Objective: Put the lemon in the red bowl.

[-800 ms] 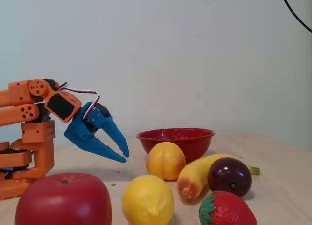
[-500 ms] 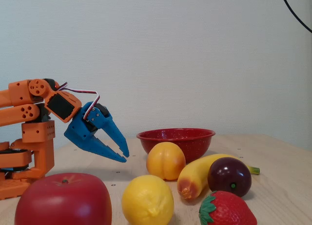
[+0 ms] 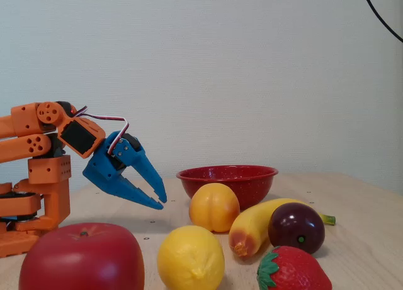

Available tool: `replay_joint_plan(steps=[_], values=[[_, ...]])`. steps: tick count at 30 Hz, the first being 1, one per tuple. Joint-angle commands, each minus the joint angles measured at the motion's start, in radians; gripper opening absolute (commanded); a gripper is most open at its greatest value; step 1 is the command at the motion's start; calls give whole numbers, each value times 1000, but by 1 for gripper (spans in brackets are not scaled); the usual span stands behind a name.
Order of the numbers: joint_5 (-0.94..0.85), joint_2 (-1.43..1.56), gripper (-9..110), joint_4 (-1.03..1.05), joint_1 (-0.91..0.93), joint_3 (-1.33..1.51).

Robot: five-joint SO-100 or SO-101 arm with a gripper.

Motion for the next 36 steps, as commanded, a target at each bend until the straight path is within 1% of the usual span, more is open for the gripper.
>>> replay_joint_plan(steps=[1,10,21,29,36], values=[[-8,-75,0,9,-15,-83],[48,-345,0,97,-51,-385],[114,-681,0,298,-100,-759],[121,-959,0,413,-155,-1069],[138,-1249,0,531,-215,-1399]])
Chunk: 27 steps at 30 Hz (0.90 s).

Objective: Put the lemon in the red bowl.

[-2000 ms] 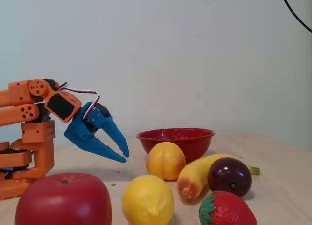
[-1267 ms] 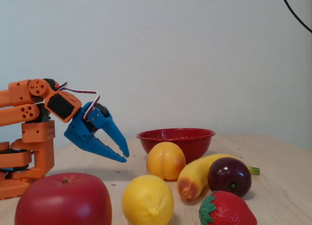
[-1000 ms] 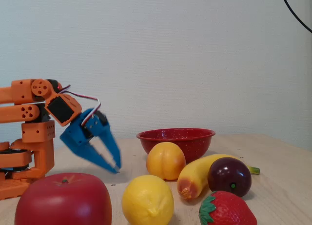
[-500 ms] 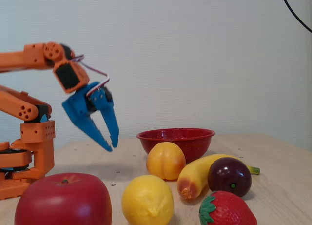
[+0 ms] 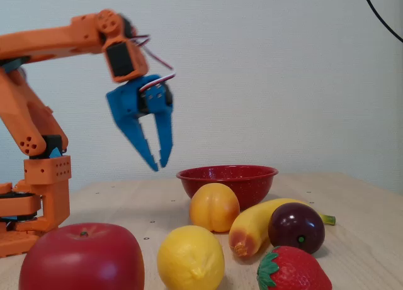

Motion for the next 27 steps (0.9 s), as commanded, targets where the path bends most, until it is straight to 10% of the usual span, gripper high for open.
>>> replay_joint_plan(steps=[1,27], values=[[38,-46,0,18,-51,-173],[360,-769,14,433,-210,-1049]])
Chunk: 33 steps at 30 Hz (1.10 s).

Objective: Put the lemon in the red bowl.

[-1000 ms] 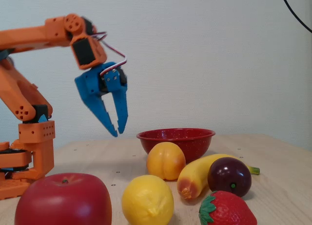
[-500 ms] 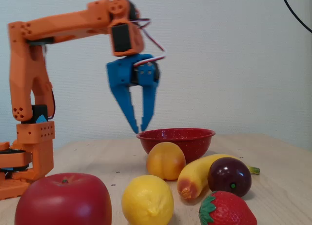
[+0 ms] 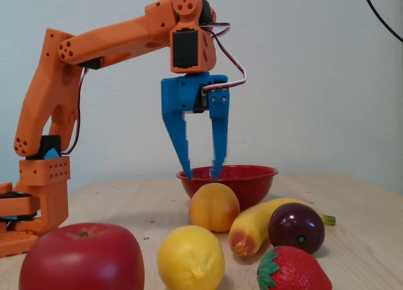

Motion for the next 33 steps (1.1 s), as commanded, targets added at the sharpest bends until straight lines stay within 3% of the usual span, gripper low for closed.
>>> replay_joint_plan(steps=[1,9,25,33], values=[[75,37,18,52,-41,-115],[219,6,37,98,-147,-132],[482,-25,56,97,-333,-135],[499,-66,62,97,-390,-140]])
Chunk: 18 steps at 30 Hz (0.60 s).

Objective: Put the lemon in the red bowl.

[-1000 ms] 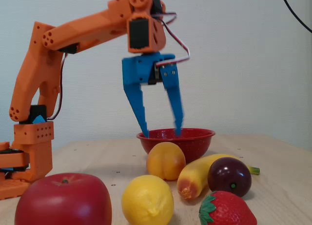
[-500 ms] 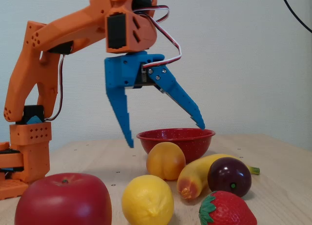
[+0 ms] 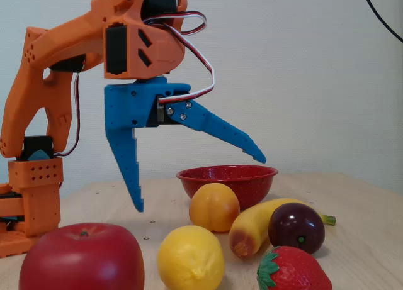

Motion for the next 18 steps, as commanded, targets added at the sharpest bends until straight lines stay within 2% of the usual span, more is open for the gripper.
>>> replay_joint_plan(steps=[1,18], values=[[18,37,63,89,-31,-77],[15,-149,65,72,-17,-156]])
